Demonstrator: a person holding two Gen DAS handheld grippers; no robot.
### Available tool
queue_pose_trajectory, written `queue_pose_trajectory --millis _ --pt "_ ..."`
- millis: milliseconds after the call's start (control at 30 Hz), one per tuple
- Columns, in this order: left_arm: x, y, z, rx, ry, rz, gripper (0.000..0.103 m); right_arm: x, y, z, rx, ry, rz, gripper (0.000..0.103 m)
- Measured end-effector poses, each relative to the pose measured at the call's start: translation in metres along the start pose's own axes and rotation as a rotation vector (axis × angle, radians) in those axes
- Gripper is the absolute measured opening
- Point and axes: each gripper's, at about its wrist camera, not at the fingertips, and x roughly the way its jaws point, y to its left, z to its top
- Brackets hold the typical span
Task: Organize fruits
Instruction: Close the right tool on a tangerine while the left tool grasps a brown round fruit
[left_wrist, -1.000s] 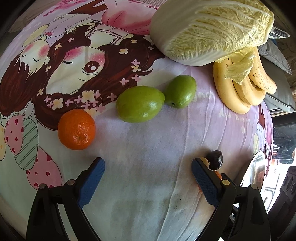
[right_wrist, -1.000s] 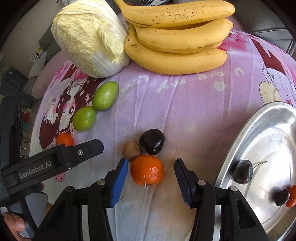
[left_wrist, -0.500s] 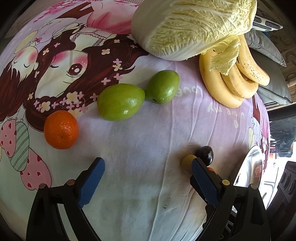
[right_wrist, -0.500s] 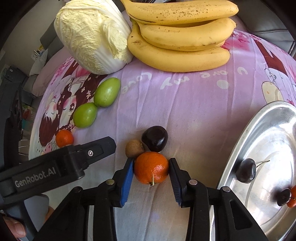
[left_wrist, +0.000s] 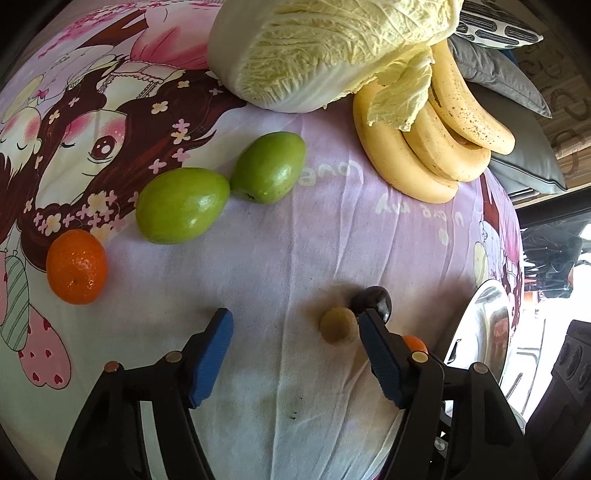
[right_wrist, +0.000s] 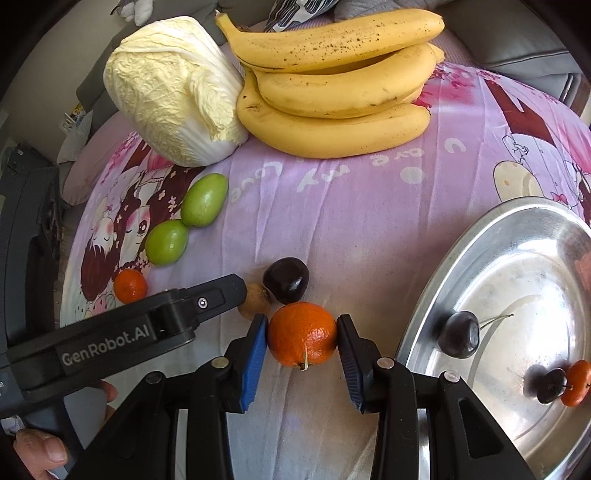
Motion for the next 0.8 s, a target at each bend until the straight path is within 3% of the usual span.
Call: queue_pose_trajectory --millis 67,167,233,467,800 --pt "0.002 -0.007 0.001 0.006 -0.001 -0.006 0.066 0.000 0.000 0.000 0.000 0.000 0.000 0.041" --pt "0.005 -0.013 0.003 0.006 0.008 -0.036 0.051 0.000 0.000 -0.001 0.000 0.000 -0.001 0.041" --pt "0.007 -0.018 0.003 0.007 0.012 -0.056 0.050 -0.001 0.000 -0.001 0.002 0.002 -0.002 0.041" --pt "0.020 -0.034 0.004 0.026 0.030 -0.081 0.028 -0.001 -0.001 -0.002 0.006 0.004 -0.001 0.041" --pt "0.029 -0.042 0.000 0.032 0.038 -0.088 0.024 -0.001 -0.001 -0.002 0.015 0.007 -0.004 0.041"
